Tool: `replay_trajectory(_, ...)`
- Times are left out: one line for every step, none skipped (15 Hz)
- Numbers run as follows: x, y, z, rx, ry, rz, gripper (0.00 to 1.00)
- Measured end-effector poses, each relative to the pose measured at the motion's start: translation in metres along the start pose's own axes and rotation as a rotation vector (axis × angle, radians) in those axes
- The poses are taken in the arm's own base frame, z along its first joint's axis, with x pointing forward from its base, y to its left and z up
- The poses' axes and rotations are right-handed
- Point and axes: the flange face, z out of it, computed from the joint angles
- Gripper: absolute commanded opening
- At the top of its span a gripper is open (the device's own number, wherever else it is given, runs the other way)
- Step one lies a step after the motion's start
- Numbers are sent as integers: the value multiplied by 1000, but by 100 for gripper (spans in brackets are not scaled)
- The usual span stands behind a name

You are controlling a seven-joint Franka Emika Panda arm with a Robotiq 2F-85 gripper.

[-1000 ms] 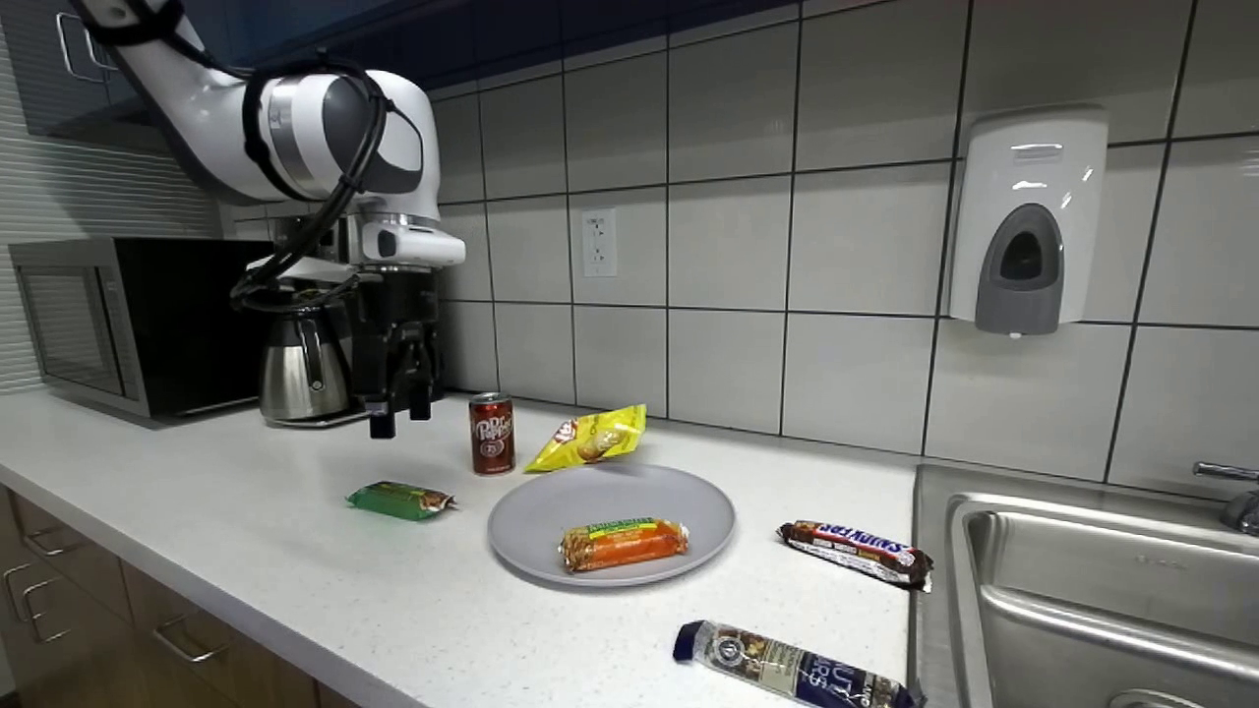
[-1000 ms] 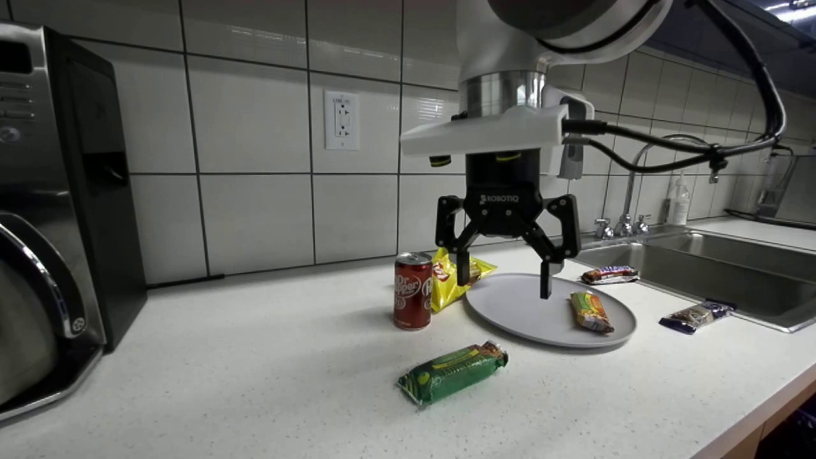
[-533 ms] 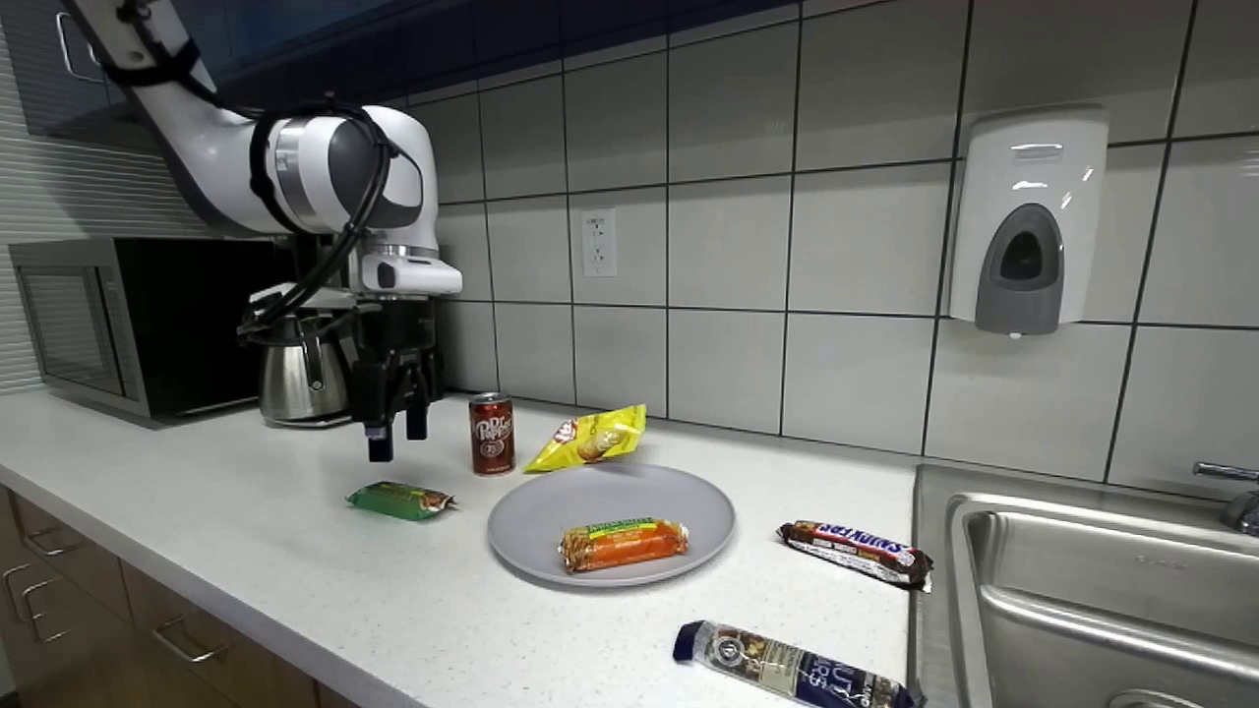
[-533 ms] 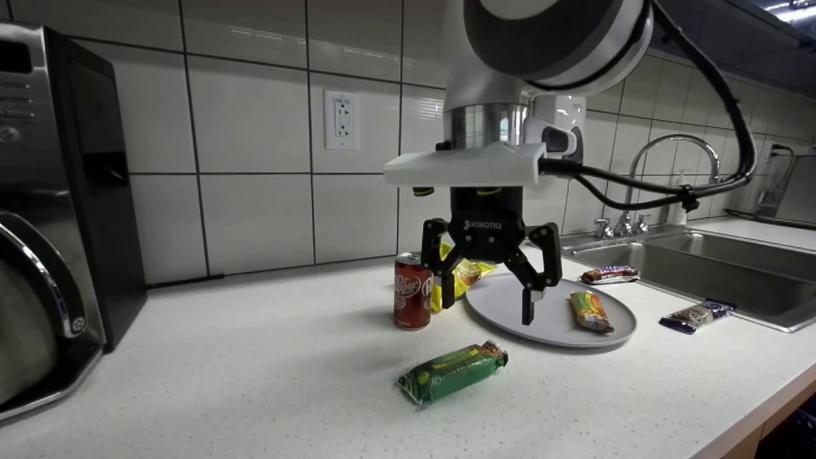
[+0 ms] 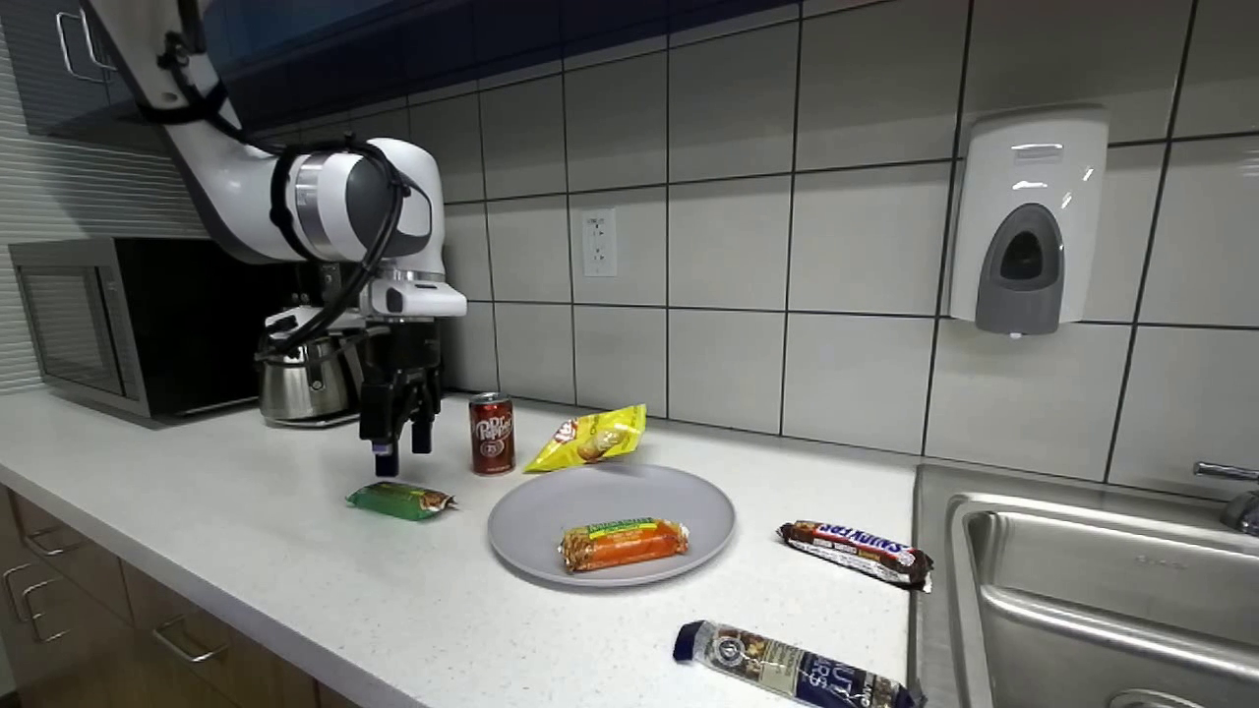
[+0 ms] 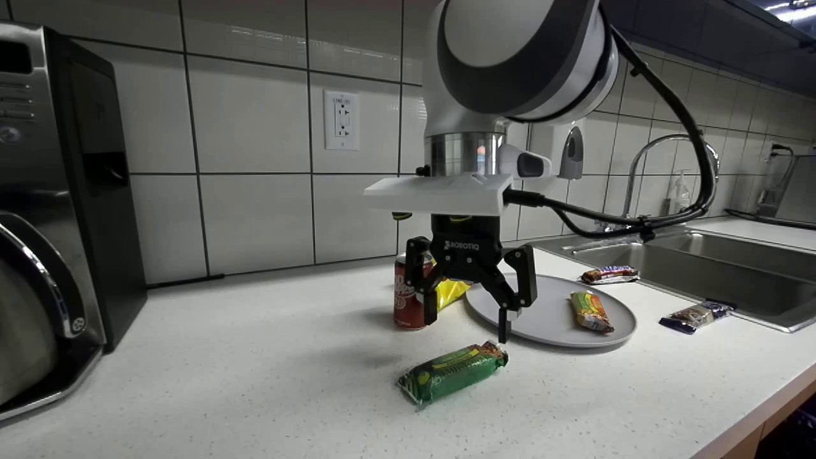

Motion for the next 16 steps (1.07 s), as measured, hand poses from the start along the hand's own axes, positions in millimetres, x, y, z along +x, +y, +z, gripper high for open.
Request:
replay_trajectory(-1,-3,2,-1,-2,-2,100)
replay_trajectory(-2,-6,5,-3,-4,-4,100)
replay_trajectory(-3,-9,8,-5,-5,-7,100)
replay_trajectory(-4,-11,10,-6,-7,-10,100)
replay_trajectory(-5,-14,13,-8,-7,-12,100)
replay_trajectory(-6,-16,15,-10,-8,-13,100)
replay_trajectory(-7,-18,17,-11,-9,-14,100)
replay_trajectory(-8,-20,19,-10,-9,-13,100)
replay_trajectory(-8,-22,21,-7,-9,-11,100)
replay_trajectory(-8,-23,23,-4,-8,-9,100)
replay_trajectory(-8,-24,25,-1,-8,-4,100)
replay_trajectory(-7,-25,26,2,-7,3,100)
replay_trajectory(-6,-26,28,5,-7,10,100)
replay_trajectory(-5,-26,30,7,-6,17,100)
replay_trajectory(-4,-26,32,6,-6,22,100)
replay_trajectory(-4,-26,34,5,-6,25,100)
